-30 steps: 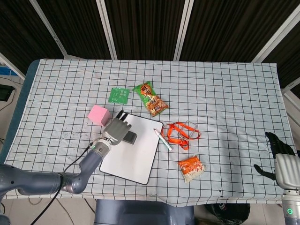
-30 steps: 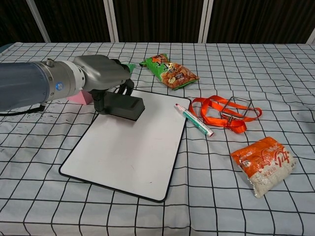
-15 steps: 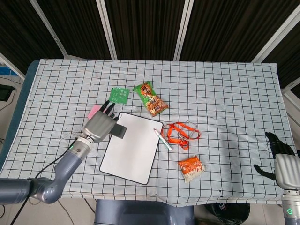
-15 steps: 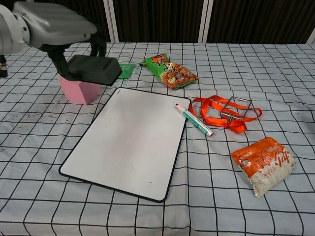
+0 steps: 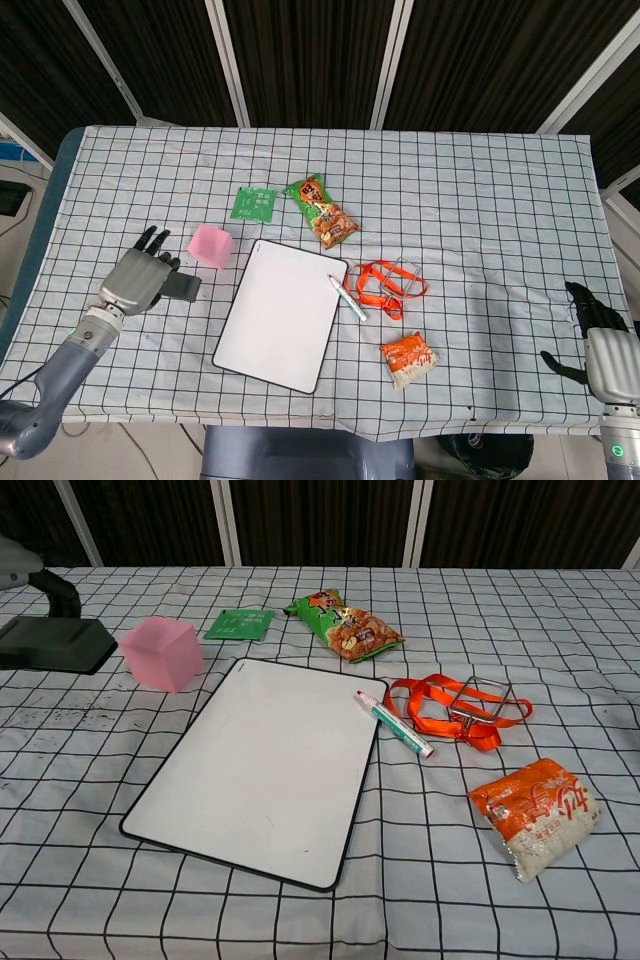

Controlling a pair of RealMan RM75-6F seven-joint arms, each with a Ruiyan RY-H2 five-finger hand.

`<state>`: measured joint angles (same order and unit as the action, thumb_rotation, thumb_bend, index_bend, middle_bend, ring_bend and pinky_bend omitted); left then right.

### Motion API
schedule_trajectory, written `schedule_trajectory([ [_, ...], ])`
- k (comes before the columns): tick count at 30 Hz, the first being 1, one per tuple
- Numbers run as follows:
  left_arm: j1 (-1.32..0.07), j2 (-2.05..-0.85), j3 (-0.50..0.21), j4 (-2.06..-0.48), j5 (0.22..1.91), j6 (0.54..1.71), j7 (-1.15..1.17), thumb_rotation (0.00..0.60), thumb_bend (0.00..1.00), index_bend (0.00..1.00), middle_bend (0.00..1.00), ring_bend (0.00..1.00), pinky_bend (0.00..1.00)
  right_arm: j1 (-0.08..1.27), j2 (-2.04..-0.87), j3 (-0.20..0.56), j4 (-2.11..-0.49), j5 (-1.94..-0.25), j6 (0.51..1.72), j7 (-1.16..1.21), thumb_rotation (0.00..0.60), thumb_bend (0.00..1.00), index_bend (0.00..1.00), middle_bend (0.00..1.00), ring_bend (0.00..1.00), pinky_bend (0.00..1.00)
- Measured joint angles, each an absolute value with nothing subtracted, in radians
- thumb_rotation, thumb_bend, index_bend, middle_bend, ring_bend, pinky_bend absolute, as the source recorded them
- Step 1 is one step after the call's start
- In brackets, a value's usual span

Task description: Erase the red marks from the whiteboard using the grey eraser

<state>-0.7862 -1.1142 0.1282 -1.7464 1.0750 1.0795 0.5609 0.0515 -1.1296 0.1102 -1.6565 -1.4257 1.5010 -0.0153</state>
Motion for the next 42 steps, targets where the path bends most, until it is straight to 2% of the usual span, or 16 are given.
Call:
schedule_trajectory([
  [13, -0.740, -1.242, 0.122, -1.483, 1.077, 0.944, 0.484, 0.600, 0.32, 0.39, 0.40, 0.00, 0.00, 0.052, -1.130, 0.111, -1.658, -1.423, 1.499, -0.015, 0.600, 0.22, 0.01, 0.13, 0.21, 0.22],
  [19, -0.745, -1.293, 0.107, -1.428, 1.037, 0.891, 0.536, 0.600, 0.31, 0.38, 0.39, 0.00, 0.00, 0.052, -1.127, 0.111, -1.660, -1.422, 1.497, -0.011, 0.600, 0.22, 0.01, 0.13, 0.21, 0.22],
  [22, -0.746, -1.309, 0.098, -1.418, 1.027, 0.883, 0.548, 0.600, 0.27, 0.34, 0.37, 0.00, 0.00, 0.052, -1.127, 0.111, -1.659, -1.422, 1.497, -0.011, 0.600, 0.22, 0.01, 0.13, 0.21, 0.22],
  [26, -0.744, -1.313, 0.093, -1.421, 1.023, 0.884, 0.565, 0.600, 0.18, 0.18, 0.25, 0.00, 0.00, 0.052, -1.127, 0.110, -1.659, -1.422, 1.497, -0.009, 0.600, 0.22, 0.01, 0.13, 0.21, 0.22],
  [29, -0.743, -1.303, 0.092, -1.437, 1.020, 0.883, 0.583, 0.600, 0.17, 0.10, 0.19, 0.00, 0.00, 0.052, -1.126, 0.110, -1.658, -1.423, 1.497, -0.010, 0.600, 0.22, 0.01, 0.13, 0.21, 0.22],
  [36, -0.734, -1.251, 0.094, -1.527, 1.040, 0.929, 0.621, 0.600, 0.17, 0.07, 0.15, 0.00, 0.00, 0.052, -1.126, 0.110, -1.659, -1.421, 1.495, -0.010, 0.600, 0.22, 0.01, 0.13, 0.21, 0.22],
  [42, -0.695, -1.156, 0.091, -1.698, 1.097, 1.062, 0.644, 0.600, 0.17, 0.05, 0.11, 0.00, 0.00, 0.052, -1.127, 0.111, -1.659, -1.422, 1.498, -0.013, 0.600, 0.22, 0.01, 0.13, 0.21, 0.22],
])
